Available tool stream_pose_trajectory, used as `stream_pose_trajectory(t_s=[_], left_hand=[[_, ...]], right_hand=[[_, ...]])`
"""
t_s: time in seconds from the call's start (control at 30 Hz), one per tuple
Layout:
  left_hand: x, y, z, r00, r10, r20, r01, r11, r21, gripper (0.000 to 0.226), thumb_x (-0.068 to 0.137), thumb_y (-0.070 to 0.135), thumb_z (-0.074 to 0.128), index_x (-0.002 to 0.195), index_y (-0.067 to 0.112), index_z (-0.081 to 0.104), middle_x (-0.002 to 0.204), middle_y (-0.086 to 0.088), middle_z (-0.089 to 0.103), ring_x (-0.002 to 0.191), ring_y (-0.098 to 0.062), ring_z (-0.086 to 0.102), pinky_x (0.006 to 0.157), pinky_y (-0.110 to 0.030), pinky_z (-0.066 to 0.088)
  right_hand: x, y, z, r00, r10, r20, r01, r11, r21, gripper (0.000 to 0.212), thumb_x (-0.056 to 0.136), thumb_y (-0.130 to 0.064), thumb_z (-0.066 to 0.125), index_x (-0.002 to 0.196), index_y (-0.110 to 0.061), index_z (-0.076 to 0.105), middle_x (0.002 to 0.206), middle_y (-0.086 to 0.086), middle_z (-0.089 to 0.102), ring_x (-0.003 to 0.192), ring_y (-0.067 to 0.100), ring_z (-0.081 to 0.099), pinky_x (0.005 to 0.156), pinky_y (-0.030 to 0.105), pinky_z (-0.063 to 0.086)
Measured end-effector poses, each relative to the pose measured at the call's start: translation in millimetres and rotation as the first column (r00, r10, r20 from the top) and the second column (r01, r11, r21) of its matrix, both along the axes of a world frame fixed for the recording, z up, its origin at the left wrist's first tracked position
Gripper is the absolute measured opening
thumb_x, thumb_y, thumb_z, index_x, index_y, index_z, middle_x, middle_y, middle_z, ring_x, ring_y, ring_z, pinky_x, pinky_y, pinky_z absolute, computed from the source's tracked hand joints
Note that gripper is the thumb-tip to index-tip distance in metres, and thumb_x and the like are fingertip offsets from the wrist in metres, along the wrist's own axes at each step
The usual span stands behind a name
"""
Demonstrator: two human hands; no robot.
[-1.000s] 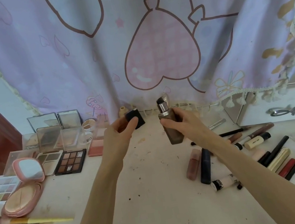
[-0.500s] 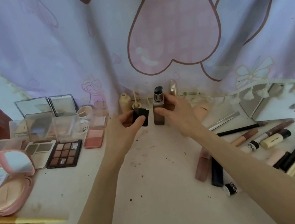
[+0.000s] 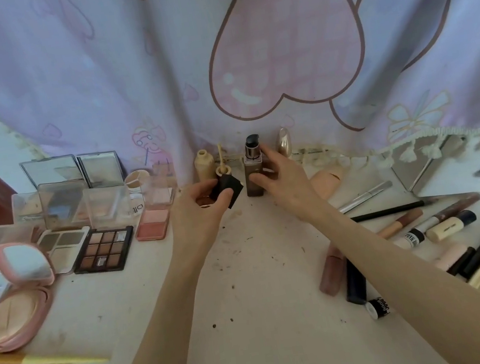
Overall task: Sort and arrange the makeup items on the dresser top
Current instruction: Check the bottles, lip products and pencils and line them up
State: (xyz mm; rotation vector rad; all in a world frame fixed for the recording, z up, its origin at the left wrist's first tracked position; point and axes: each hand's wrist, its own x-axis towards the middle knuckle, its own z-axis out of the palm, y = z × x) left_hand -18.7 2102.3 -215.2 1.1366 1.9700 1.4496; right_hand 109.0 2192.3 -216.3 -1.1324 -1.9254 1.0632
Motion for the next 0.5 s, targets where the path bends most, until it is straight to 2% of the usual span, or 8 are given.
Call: stream_pose_trajectory(t_s=[0.17, 0.3, 0.4, 0.5], left_hand=[[2, 0, 2, 1.000, -0.007, -0.028, 0.006, 1.000, -0.017, 0.034, 0.084, 0.023, 0.065, 0.117, 0.017, 0.063, 0.101, 0.006, 0.064, 0.083, 0.001, 0.058, 0.067, -0.007, 0.042], [-1, 1, 0, 0.999, -0.011, -0.040, 0.009, 0.999, -0.036, 0.034, 0.083, 0.022, 0.064, 0.117, 0.019, 0.064, 0.110, 0.001, 0.064, 0.092, -0.007, 0.060, 0.081, -0.018, 0.047], [-4, 1, -2, 0.999, -0.023, -0.043, 0.021, 0.999, -0.049, 0.035, 0.084, 0.019, 0.063, 0.119, 0.018, 0.063, 0.113, -0.001, 0.061, 0.092, -0.008, 0.059, 0.077, -0.013, 0.044], [-6, 0, -1, 0.998, -0.041, -0.042, 0.038, 0.998, -0.053, 0.036, 0.084, 0.017, 0.064, 0.120, 0.018, 0.062, 0.114, -0.001, 0.061, 0.096, -0.010, 0.059, 0.082, -0.018, 0.043]], right_hand=[[-5, 3, -2, 0.998, -0.034, 0.045, 0.034, 0.999, -0.008, 0.056, 0.090, -0.013, 0.059, 0.141, -0.017, 0.038, 0.135, 0.005, 0.054, 0.122, 0.017, 0.052, 0.099, 0.023, 0.037], [-7, 7, -4, 0.999, -0.029, 0.037, 0.029, 0.999, -0.016, 0.054, 0.090, -0.013, 0.059, 0.141, -0.019, 0.039, 0.134, 0.004, 0.054, 0.122, 0.016, 0.051, 0.093, 0.017, 0.034], [-9, 9, -4, 0.999, -0.023, 0.027, 0.024, 0.999, -0.036, 0.055, 0.091, -0.014, 0.058, 0.142, -0.020, 0.037, 0.136, 0.003, 0.052, 0.124, 0.016, 0.049, 0.093, 0.017, 0.032], [-12, 9, -5, 0.999, -0.023, 0.023, 0.024, 0.999, -0.044, 0.055, 0.091, -0.014, 0.058, 0.142, -0.019, 0.038, 0.135, 0.003, 0.053, 0.122, 0.016, 0.050, 0.092, 0.017, 0.033]])
